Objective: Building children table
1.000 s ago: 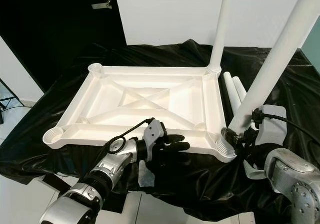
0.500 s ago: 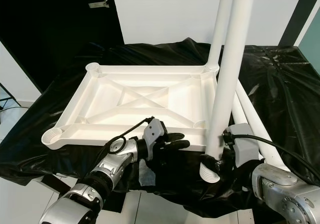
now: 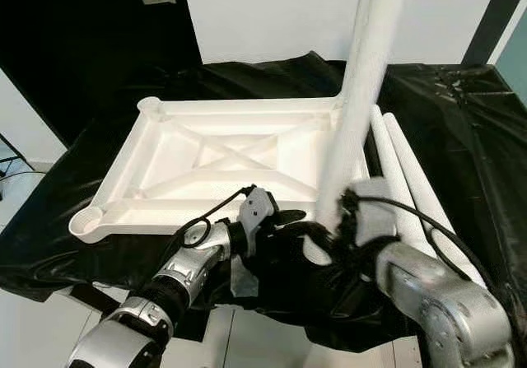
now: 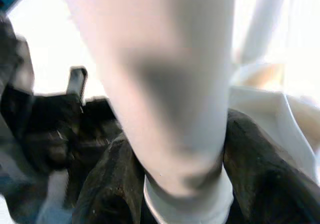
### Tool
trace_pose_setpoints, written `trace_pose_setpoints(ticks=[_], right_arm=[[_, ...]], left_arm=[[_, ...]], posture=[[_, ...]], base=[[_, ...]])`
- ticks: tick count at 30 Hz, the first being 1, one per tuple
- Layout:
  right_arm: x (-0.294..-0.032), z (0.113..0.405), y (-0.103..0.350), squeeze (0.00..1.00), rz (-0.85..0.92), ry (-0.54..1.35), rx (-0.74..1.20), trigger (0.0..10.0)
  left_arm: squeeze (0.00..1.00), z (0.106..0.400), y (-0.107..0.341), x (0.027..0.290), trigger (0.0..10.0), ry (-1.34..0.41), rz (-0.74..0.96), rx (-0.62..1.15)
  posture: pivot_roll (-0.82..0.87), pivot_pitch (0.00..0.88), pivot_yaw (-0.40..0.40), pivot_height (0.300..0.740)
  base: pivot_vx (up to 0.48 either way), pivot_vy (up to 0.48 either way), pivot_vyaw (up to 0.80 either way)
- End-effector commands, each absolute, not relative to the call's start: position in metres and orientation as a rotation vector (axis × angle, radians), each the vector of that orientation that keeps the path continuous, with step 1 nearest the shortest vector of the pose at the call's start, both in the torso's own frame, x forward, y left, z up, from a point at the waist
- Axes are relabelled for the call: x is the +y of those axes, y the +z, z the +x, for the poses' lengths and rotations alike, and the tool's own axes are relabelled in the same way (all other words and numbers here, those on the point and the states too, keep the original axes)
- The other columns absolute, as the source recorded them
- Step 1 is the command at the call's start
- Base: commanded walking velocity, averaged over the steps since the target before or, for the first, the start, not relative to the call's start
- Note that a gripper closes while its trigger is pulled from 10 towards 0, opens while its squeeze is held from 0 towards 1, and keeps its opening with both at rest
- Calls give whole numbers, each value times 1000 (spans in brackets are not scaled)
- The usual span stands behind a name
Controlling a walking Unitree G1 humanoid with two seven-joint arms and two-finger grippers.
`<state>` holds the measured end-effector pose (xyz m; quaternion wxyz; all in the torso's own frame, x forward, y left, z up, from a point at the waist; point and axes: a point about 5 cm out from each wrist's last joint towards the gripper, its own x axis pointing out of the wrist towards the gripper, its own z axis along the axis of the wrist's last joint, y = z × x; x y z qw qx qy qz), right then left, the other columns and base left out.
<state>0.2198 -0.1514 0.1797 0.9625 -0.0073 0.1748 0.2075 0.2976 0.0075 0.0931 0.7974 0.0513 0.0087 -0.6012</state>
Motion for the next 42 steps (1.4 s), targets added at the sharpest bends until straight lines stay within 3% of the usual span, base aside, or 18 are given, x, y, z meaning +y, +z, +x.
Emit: trace_pose_setpoints(ticks=[1,10,12,23,31,33,34,35,36,42], right_arm=[[-140,223,199,0,1,480,219,10000],[-135,238,221,0,41,390,69,10000],[-142,242,225,0,7,288,43,10000],[-149,242,227,0,-74,209,31,10000],[-165,232,197,0,-252,59,85,10000],[-168,231,193,0,-246,34,101,10000],[-170,232,192,0,-243,23,102,10000],[-170,232,192,0,-243,23,102,10000],[-173,233,193,0,-235,2,100,10000],[-175,235,194,0,-238,-10,91,10000]], left_arm=[[0,286,69,10,10000,-1310,109,146],[0,291,71,15,10000,-1263,79,134],[0,297,75,20,10000,-1216,69,115],[0,314,91,29,10000,-1078,-16,38],[0,328,119,44,10000,-964,-137,-92],[149,328,122,46,10000,-966,-168,-107],[404,328,124,47,10000,-974,-190,-114],[404,328,124,47,10000,-974,-190,-114],[1000,325,129,48,10000,-1010,-257,-135],[1000,318,134,46,10000,-1081,-284,-169]], posture=[[-212,27,37,740],[-206,18,36,740],[-210,10,36,740],[-223,0,38,740],[-218,0,41,740],[-216,0,41,740],[-214,0,41,740],[-214,0,41,740],[-210,0,38,740],[-203,0,31,740]], base=[[0,0,0],[0,0,0],[0,0,0],[0,0,0],[0,0,0],[0,0,0],[0,0,0],[0,0,0],[0,0,0],[0,0,0]])
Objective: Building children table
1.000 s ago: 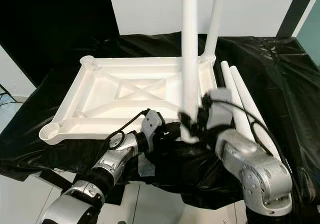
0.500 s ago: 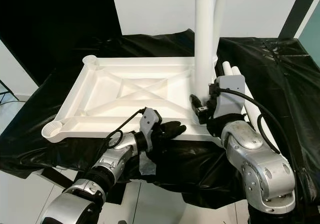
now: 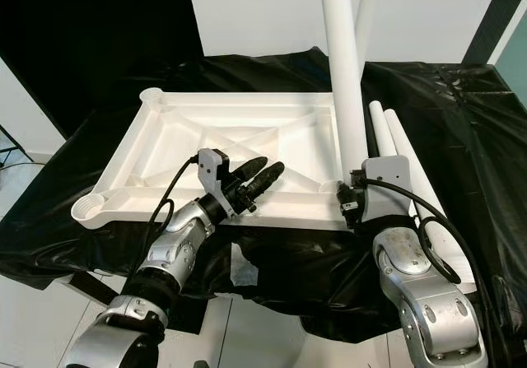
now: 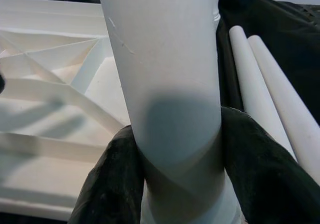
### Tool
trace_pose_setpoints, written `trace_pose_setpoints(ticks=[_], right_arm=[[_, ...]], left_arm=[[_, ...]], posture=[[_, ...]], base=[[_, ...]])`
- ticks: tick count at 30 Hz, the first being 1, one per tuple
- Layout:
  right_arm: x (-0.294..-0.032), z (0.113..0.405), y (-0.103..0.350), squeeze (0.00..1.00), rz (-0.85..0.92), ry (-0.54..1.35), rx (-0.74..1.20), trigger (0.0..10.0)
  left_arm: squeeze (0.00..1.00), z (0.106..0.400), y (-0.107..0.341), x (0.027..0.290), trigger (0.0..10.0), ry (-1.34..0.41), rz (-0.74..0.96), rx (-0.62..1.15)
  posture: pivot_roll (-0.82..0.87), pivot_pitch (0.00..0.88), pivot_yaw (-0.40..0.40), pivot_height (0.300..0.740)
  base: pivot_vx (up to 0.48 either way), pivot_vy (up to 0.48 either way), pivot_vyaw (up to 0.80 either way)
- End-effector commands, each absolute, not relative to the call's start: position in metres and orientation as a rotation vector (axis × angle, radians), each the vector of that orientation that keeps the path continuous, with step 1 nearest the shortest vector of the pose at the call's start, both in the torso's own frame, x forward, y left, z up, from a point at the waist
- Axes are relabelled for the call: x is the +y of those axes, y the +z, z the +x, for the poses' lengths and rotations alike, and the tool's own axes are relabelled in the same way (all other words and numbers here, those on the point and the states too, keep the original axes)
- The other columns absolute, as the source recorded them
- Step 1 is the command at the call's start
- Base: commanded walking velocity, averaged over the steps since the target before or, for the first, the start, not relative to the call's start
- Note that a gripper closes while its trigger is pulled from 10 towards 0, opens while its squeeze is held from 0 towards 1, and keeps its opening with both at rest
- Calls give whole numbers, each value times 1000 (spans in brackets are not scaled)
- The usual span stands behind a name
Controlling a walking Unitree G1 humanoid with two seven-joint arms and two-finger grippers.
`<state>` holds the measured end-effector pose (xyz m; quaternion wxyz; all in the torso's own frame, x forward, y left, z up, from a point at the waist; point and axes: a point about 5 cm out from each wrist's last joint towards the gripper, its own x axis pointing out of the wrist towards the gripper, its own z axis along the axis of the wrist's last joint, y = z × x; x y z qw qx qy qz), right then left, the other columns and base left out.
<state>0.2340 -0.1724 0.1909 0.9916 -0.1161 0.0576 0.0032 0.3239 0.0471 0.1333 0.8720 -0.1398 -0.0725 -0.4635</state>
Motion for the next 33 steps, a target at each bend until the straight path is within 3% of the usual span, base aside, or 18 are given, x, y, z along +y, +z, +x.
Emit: trace_pose_setpoints(ticks=[1,2,3,4,7,10,12,14,18,24,33], right_arm=[[-175,235,194,0,-238,-10,91,10000],[-176,236,195,0,-243,-11,83,10000],[-176,237,197,0,-247,-12,75,10000],[-176,238,198,0,-253,-13,62,10000],[-176,238,200,0,-270,-12,41,10000],[-176,235,199,0,-311,-20,20,10000],[-176,235,199,0,-311,-20,20,10000],[-176,232,194,0,-317,-39,22,10000],[-178,229,188,0,-317,-47,34,10000],[-192,225,183,0,-338,-55,50,10000],[-202,224,179,0,-365,-66,39,10000]], left_arm=[[1000,318,134,46,10000,-1081,-284,-169],[1000,316,134,44,10000,-1091,-278,-177],[373,314,135,44,10000,-1096,-276,-184],[0,313,137,44,10000,-1094,-284,-192],[0,312,140,47,10000,-1069,-314,-202],[0,319,146,60,10000,-886,-356,-238],[0,319,146,60,10000,-886,-356,-238],[0,326,147,79,10000,-668,-378,-253],[0,326,140,102,10000,-488,-346,-250],[0,319,130,122,10000,-406,-327,-213],[0,311,124,127,10000,-355,-303,-180]], posture=[[-203,0,31,740],[-200,0,27,740],[-200,0,27,740],[-199,0,26,740],[-197,0,24,740],[-186,0,22,740],[-186,0,22,740],[-175,0,23,740],[-167,0,18,740],[-152,0,8,740],[-151,0,9,740]], base=[[0,0,0],[0,0,0],[0,0,0],[0,0,0],[0,0,0],[0,0,0],[0,0,0],[0,0,0],[0,0,0],[0,0,0],[0,0,0]])
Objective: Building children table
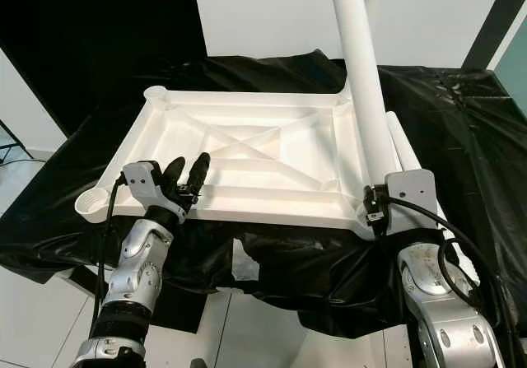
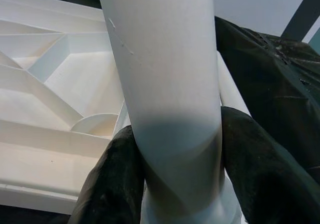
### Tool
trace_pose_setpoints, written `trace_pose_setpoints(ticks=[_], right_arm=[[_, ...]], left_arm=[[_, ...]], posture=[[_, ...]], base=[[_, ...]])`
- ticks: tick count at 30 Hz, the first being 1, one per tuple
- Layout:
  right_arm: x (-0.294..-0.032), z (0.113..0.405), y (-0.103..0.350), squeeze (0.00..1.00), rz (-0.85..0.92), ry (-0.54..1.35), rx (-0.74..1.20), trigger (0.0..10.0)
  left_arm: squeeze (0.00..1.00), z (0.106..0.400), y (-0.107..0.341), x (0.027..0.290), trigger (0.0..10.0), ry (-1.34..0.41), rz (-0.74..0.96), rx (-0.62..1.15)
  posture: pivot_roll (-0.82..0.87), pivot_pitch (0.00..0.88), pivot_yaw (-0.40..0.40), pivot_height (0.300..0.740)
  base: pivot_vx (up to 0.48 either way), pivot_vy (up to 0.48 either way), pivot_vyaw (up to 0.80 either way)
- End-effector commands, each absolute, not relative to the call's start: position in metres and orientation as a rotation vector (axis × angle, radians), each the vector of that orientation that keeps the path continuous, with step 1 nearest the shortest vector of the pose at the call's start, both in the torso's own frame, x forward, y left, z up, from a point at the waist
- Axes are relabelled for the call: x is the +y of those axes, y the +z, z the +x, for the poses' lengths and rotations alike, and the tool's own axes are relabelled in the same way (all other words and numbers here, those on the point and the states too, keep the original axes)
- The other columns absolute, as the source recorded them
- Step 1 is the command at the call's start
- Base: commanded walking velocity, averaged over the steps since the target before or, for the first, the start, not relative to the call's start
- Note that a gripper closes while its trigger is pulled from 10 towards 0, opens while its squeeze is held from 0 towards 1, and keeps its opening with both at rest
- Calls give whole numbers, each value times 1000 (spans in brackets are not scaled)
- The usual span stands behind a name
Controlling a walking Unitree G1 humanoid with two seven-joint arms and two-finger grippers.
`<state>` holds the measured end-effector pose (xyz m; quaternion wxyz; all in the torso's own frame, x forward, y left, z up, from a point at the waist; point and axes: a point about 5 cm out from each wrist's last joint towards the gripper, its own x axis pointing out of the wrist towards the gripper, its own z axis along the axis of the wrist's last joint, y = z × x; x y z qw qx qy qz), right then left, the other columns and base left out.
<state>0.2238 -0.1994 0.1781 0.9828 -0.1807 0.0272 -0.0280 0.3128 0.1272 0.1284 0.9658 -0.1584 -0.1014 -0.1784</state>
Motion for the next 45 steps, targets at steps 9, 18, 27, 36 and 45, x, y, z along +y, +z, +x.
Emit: trace_pose_setpoints(ticks=[9,18,27,36,45], right_arm=[[-193,227,177,0,-310,-11,25,10000],[-183,245,185,0,-406,107,-35,10000],[-173,260,199,0,-414,109,-69,10000],[-164,273,199,0,-425,120,-41,10000],[-151,272,189,0,-530,190,-21,10000]], left_arm=[[0,305,128,114,10000,-408,-332,-160],[133,311,191,87,10000,-792,-387,-374],[1000,302,229,63,10000,-1048,-321,-548],[0,294,243,42,10000,-1154,-329,-620],[0,294,252,28,10000,-1212,-358,-611]], posture=[[-147,0,9,740],[-147,0,16,740],[-157,0,22,740],[-163,0,33,740],[-163,0,31,740]], base=[[0,0,0],[0,0,0],[0,0,0],[0,0,0],[0,0,0]])
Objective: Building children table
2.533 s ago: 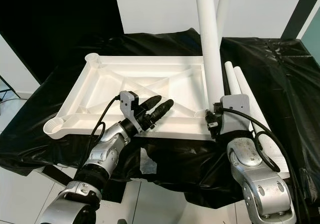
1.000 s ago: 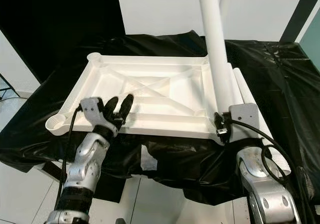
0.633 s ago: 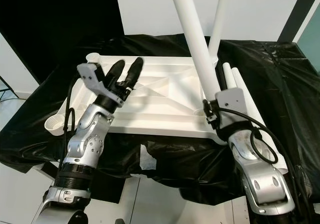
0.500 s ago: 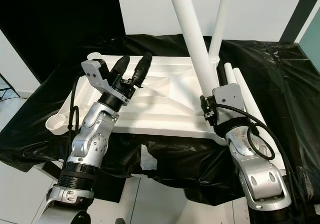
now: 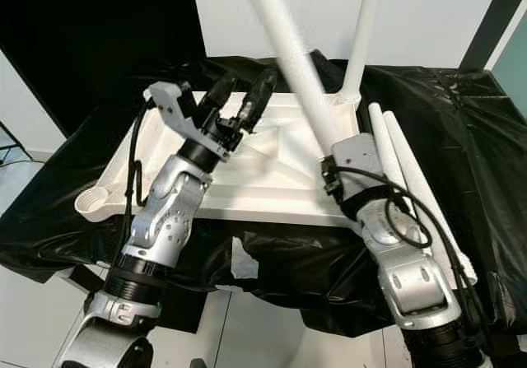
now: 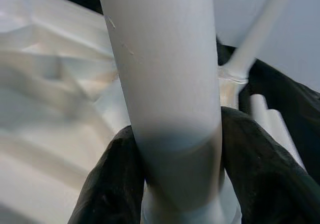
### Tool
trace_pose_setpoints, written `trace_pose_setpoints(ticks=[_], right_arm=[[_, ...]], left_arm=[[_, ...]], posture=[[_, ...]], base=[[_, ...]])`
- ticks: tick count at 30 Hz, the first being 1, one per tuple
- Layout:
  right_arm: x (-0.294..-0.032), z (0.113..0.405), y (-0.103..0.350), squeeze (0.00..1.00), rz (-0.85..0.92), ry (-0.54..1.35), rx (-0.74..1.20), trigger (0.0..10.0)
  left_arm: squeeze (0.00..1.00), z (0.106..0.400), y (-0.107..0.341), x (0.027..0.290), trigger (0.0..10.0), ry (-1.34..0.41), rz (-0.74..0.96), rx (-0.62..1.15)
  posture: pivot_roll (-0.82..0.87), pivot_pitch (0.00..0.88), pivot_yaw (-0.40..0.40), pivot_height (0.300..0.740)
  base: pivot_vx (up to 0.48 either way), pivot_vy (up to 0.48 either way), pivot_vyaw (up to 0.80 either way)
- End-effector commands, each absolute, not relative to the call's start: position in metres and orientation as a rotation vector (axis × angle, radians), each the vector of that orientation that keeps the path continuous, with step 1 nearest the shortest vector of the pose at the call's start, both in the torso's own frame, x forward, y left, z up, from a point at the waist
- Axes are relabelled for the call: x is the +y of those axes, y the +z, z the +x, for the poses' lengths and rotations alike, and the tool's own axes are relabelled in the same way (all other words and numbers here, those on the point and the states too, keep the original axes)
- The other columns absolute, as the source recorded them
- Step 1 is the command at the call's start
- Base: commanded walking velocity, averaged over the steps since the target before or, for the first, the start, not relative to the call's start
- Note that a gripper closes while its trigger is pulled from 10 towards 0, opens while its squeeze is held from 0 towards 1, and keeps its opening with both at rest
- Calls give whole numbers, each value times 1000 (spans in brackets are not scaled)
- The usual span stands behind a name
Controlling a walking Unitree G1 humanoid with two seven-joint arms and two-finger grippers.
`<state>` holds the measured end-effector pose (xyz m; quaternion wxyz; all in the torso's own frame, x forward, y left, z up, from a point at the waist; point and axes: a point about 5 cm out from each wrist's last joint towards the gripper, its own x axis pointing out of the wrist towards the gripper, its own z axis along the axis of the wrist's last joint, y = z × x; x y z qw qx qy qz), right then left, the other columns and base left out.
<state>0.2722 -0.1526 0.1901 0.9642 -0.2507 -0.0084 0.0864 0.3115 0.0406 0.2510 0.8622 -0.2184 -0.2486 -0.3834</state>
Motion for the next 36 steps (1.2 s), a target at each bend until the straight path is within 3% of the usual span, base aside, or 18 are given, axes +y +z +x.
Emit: trace_pose_setpoints(ticks=[1,13,14,15,16,17,19,20,32,33,36], right_arm=[[-151,272,189,0,-530,190,-21,10000],[-155,258,178,0,-599,209,7,10000],[-155,257,178,0,-601,209,7,10000],[-155,257,178,0,-603,210,7,10000],[-155,256,178,0,-604,211,6,10000],[-155,256,178,0,-609,212,4,10000],[-155,256,178,0,-612,212,3,10000],[-155,256,179,0,-616,213,0,10000],[-152,258,185,0,-618,221,-13,10000],[-151,258,188,1000,-609,226,-18,10000],[-148,258,193,1000,-605,237,-36,10000]], left_arm=[[0,294,252,28,10000,-1212,-358,-611],[0,300,256,22,10000,-1171,-433,-587],[0,300,256,22,8667,-1169,-436,-587],[0,301,256,22,4941,-1162,-439,-589],[0,302,256,23,4941,-1158,-441,-590],[0,302,256,23,1098,-1150,-442,-592],[0,303,256,23,1098,-1146,-443,-593],[0,303,256,23,0,-1145,-443,-594],[0,302,256,23,0,-1151,-447,-604],[0,302,255,22,0,-1149,-443,-603],[0,302,253,21,0,-1143,-428,-599]], posture=[[-163,0,31,740],[-182,0,36,740],[-182,0,36,740],[-185,0,35,740],[-185,0,35,740],[-186,0,34,740],[-186,0,34,740],[-187,0,33,740],[-186,0,25,740],[-186,0,24,740],[-185,0,24,740]], base=[[0,0,0],[0,0,0],[0,0,0],[0,0,0],[0,0,0],[0,0,0],[0,0,0],[0,0,0],[0,0,0],[0,0,0],[0,0,0]])
